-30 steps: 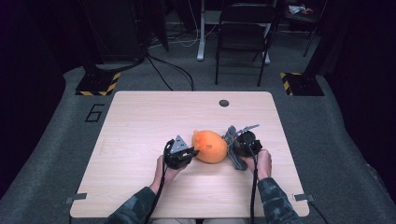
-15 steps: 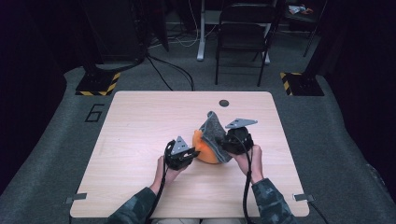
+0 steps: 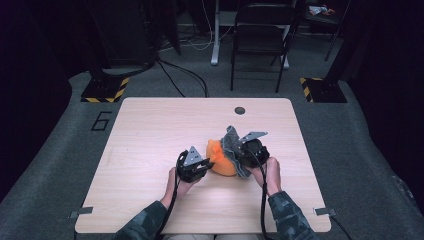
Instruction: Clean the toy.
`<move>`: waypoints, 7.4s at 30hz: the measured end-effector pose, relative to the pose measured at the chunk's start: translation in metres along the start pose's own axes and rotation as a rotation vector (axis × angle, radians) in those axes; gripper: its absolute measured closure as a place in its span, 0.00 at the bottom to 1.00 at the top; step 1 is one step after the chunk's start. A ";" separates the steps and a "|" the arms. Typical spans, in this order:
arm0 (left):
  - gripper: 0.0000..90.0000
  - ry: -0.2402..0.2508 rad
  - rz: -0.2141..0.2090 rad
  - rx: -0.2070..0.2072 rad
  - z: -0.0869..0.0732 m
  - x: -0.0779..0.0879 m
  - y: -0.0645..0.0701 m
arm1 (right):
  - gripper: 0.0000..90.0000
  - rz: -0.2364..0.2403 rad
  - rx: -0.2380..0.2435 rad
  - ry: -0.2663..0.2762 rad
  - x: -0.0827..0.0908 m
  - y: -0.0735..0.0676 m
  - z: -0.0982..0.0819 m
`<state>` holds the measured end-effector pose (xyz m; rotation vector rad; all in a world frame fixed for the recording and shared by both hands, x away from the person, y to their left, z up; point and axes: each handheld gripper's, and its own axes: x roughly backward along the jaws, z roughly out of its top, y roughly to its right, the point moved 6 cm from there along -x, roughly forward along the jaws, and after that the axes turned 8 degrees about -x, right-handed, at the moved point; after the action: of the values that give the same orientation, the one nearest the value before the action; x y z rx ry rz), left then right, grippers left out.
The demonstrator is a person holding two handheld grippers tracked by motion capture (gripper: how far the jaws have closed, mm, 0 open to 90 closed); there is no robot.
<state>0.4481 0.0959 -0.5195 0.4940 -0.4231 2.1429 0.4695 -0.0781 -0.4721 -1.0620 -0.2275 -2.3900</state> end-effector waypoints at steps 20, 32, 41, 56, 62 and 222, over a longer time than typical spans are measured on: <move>0.88 -0.005 0.003 -0.004 -0.002 0.001 -0.002 | 0.80 -0.095 -0.109 -0.180 -0.037 0.051 -0.042; 0.87 -0.010 0.010 0.005 -0.004 0.002 -0.005 | 0.81 -0.085 -0.153 -0.063 -0.002 0.060 -0.020; 0.86 -0.003 0.012 0.004 -0.003 0.000 -0.005 | 0.80 0.060 -0.062 -0.015 0.017 0.012 0.002; 0.48 -0.074 0.095 -0.065 -0.007 -0.012 0.004 | 0.80 0.010 -0.068 0.001 -0.010 0.009 -0.006; 0.81 -0.045 0.104 -0.052 -0.009 -0.011 0.002 | 0.80 0.022 -0.059 0.006 -0.010 0.010 -0.006; 0.68 -0.076 0.080 -0.064 -0.013 -0.009 0.002 | 0.80 0.045 -0.072 0.023 -0.010 0.004 -0.004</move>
<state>0.4487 0.0948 -0.5351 0.5317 -0.5615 2.1847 0.4745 -0.0796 -0.4823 -1.0595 -0.1096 -2.3849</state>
